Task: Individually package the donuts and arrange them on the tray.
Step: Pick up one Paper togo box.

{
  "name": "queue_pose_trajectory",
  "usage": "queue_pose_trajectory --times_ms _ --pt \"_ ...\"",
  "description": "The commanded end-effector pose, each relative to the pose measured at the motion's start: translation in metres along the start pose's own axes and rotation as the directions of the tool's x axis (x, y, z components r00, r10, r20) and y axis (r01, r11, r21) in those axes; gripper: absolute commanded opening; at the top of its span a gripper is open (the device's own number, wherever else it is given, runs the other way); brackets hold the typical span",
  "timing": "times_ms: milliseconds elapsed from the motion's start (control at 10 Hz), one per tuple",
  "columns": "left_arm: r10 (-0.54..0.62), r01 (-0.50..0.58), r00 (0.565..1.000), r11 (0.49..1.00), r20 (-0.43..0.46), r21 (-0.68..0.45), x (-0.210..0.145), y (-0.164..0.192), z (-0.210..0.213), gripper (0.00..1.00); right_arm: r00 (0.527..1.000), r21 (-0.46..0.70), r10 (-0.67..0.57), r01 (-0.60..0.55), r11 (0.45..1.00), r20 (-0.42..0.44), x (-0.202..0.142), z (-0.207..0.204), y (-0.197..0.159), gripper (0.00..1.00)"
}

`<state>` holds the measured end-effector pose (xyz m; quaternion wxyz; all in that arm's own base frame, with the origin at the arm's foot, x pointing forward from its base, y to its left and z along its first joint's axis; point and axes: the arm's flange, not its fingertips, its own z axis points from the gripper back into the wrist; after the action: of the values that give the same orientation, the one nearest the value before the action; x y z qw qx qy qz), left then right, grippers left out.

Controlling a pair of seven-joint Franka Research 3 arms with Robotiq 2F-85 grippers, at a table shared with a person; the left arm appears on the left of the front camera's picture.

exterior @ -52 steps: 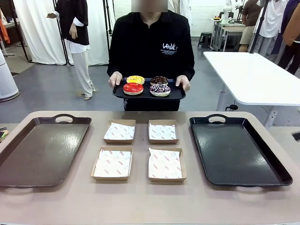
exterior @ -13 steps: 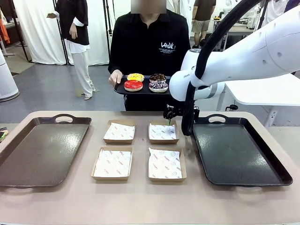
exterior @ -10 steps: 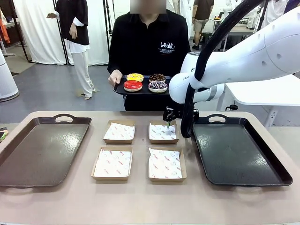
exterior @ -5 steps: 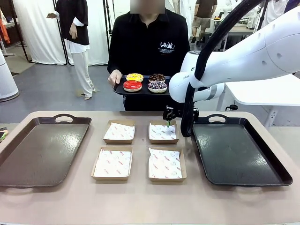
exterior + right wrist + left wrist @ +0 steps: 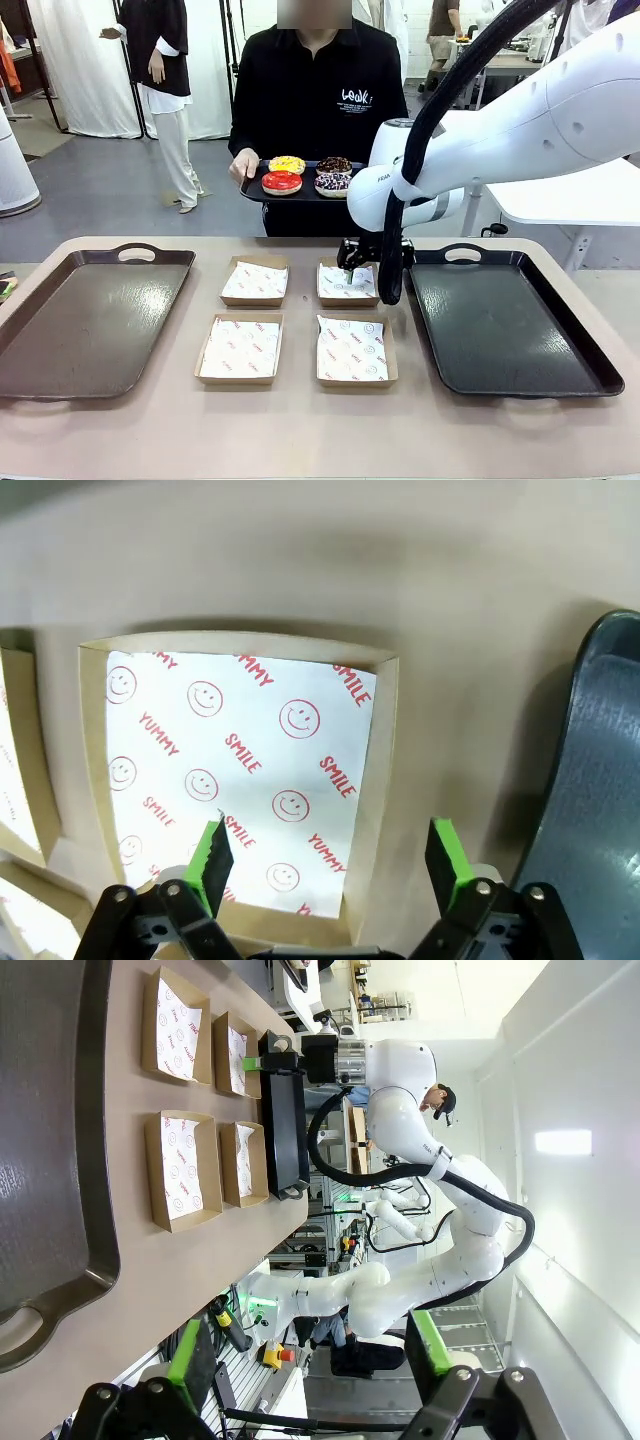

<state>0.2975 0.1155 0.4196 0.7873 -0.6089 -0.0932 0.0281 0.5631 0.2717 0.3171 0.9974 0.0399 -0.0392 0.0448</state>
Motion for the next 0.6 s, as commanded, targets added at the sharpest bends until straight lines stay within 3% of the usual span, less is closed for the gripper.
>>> queue_pose_trajectory --times_ms 0,400,500 --pt "-0.009 0.009 1.000 1.000 0.003 -0.010 -0.0007 -0.0006 0.0019 1.00 0.999 -0.059 -0.035 0.037 0.998 0.030 0.0079 -0.0005 0.0010 1.00" --pt "-0.009 0.009 1.000 1.000 0.003 -0.010 -0.0007 -0.0006 0.0019 1.00 0.998 -0.047 -0.057 0.058 0.997 0.036 0.0089 -0.0021 0.0023 1.00" --pt "-0.009 0.009 1.000 1.000 0.003 -0.010 -0.0007 -0.0006 0.0019 1.00 0.998 -0.037 -0.061 0.062 0.997 0.026 0.0097 -0.0032 0.0017 0.41"
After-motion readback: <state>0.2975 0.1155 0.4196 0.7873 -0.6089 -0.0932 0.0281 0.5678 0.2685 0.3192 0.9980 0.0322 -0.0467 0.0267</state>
